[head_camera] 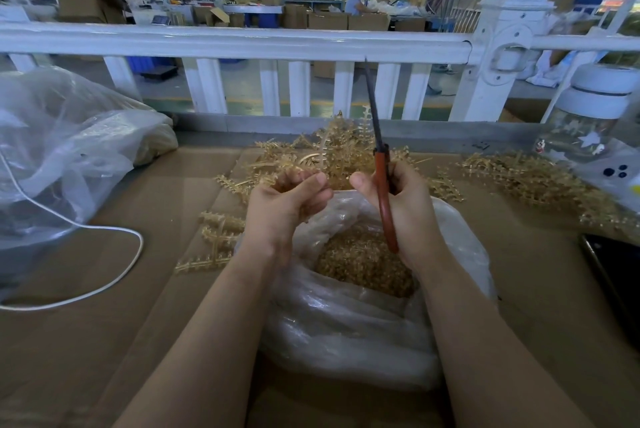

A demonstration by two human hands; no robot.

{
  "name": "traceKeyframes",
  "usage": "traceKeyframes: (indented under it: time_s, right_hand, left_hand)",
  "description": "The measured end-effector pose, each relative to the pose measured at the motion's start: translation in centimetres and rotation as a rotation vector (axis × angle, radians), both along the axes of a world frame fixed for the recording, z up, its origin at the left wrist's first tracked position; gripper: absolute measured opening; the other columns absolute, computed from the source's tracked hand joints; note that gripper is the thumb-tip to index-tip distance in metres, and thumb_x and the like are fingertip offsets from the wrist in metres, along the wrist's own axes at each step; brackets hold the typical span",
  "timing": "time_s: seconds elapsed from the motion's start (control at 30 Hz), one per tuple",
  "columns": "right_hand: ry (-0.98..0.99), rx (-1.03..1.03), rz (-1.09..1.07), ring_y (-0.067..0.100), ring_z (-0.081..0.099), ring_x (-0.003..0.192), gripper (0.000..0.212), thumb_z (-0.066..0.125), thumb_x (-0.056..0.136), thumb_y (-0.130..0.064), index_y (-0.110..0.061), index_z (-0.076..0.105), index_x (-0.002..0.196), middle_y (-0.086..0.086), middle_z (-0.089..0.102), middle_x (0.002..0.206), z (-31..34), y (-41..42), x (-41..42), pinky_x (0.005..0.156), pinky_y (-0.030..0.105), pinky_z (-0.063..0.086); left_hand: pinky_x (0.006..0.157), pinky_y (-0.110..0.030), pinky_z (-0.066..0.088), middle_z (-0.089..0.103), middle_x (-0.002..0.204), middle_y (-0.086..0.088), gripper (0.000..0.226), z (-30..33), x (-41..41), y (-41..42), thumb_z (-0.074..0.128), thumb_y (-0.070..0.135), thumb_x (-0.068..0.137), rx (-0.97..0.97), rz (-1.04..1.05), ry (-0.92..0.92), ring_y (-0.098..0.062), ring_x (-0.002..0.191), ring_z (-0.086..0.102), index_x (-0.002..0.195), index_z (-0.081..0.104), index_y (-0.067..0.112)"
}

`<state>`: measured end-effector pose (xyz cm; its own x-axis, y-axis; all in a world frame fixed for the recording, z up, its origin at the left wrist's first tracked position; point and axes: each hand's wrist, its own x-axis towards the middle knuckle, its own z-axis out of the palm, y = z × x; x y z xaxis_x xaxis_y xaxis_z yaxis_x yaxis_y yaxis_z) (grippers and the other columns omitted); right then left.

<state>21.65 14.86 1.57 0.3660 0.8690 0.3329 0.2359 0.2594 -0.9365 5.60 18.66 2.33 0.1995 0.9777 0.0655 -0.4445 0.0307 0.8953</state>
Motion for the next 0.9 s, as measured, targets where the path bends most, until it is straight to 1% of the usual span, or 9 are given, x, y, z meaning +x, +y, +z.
traceKeyframes:
  time_s: [0.07, 0.17, 0.33, 0.4, 0.43, 0.53, 0.67, 0.77, 0.9]
  right_hand:
    - [-0.064, -0.036, 0.006, 0.000, 0.067, 0.082, 0.060, 0.076, 0.059, -0.073, -0.026, 0.062, 0.094, -0.015, 0.070, 0.086, -0.2, 0.1, -0.1, 0.076, 0.024, 0.049]
    - [-0.173, -0.108, 0.036, 0.006, 0.066, 0.085, 0.065, 0.069, 0.058, -0.080, -0.028, 0.059, 0.096, -0.011, 0.067, 0.088, -0.5, 0.1, 0.1, 0.081, 0.031, 0.052]
    - [-0.417, -0.141, 0.073, -0.002, 0.060, 0.074, 0.057, 0.071, 0.066, -0.077, -0.030, 0.054, 0.093, -0.010, 0.063, 0.082, -0.7, -0.2, 0.2, 0.062, 0.015, 0.046]
    - [-0.509, -0.151, 0.052, -0.002, 0.060, 0.074, 0.060, 0.067, 0.065, -0.081, -0.030, 0.053, 0.092, -0.012, 0.063, 0.080, -0.8, -0.4, 0.2, 0.061, 0.019, 0.049]
    - [-0.550, -0.156, 0.042, -0.002, 0.061, 0.074, 0.061, 0.065, 0.064, -0.083, -0.031, 0.052, 0.094, -0.013, 0.063, 0.081, -0.8, -0.5, 0.1, 0.062, 0.021, 0.050]
    - [-0.613, -0.162, 0.032, -0.004, 0.061, 0.079, 0.059, 0.069, 0.068, -0.080, -0.033, 0.053, 0.100, -0.017, 0.063, 0.088, -0.9, -0.6, 0.1, 0.065, 0.021, 0.050]
    - [-0.701, -0.131, 0.011, -0.004, 0.058, 0.084, 0.061, 0.068, 0.071, -0.078, -0.032, 0.053, 0.107, -0.020, 0.061, 0.091, -1.1, -0.5, 0.1, 0.066, 0.018, 0.046]
    - [-0.734, -0.128, -0.017, -0.003, 0.058, 0.085, 0.064, 0.064, 0.069, -0.082, -0.032, 0.053, 0.107, -0.021, 0.060, 0.091, -1.1, -0.4, 0.1, 0.069, 0.021, 0.050]
    - [-0.748, -0.126, -0.029, -0.003, 0.058, 0.084, 0.064, 0.064, 0.070, -0.083, -0.032, 0.052, 0.105, -0.021, 0.060, 0.091, -1.2, -0.4, 0.2, 0.067, 0.019, 0.049]
  left_hand:
    - [0.071, -0.023, 0.057, 0.071, 0.074, -0.003, 0.029, -0.2, 0.1, 0.3, 0.074, -0.002, 0.079, 0.000, 0.027, 0.006, -0.017, 0.074, 0.071, 0.059, 0.072, 0.018]
    - [0.073, -0.023, 0.057, 0.071, 0.076, -0.001, 0.034, -0.4, 0.2, 0.6, 0.070, -0.008, 0.082, -0.006, 0.056, -0.011, -0.017, 0.078, 0.071, 0.059, 0.071, 0.017]
    - [0.074, -0.024, 0.057, 0.070, 0.077, -0.001, 0.040, -0.3, -0.1, 0.8, 0.067, -0.008, 0.085, 0.000, 0.086, -0.029, -0.015, 0.077, 0.069, 0.057, 0.069, 0.020]
    - [0.075, -0.024, 0.057, 0.070, 0.073, 0.001, 0.038, -0.2, -0.2, 0.9, 0.067, -0.007, 0.086, 0.005, 0.097, -0.019, -0.013, 0.074, 0.069, 0.058, 0.070, 0.019]
    - [0.075, -0.024, 0.057, 0.069, 0.071, 0.002, 0.034, -0.1, -0.2, 0.9, 0.066, -0.006, 0.086, 0.004, 0.106, -0.016, -0.013, 0.072, 0.068, 0.063, 0.071, 0.018]
    - [0.075, -0.024, 0.056, 0.065, 0.076, -0.001, 0.007, -0.1, -0.2, 1.0, 0.064, -0.004, 0.089, 0.016, 0.135, 0.004, -0.013, 0.073, 0.065, 0.089, 0.063, 0.003]
    - [0.070, -0.020, 0.053, 0.057, 0.079, -0.008, 0.010, 0.0, -0.1, 1.1, 0.059, -0.005, 0.092, 0.087, 0.178, 0.066, -0.012, 0.068, 0.058, 0.102, 0.059, -0.003]
    - [0.070, -0.021, 0.053, 0.054, 0.081, -0.011, 0.012, 0.0, -0.2, 1.0, 0.056, -0.007, 0.093, 0.119, 0.177, 0.080, -0.012, 0.067, 0.057, 0.103, 0.057, -0.002]
    - [0.070, -0.020, 0.053, 0.053, 0.084, -0.013, 0.014, 0.1, -0.3, 0.9, 0.055, -0.008, 0.093, 0.132, 0.163, 0.076, -0.014, 0.070, 0.055, 0.107, 0.057, -0.003]
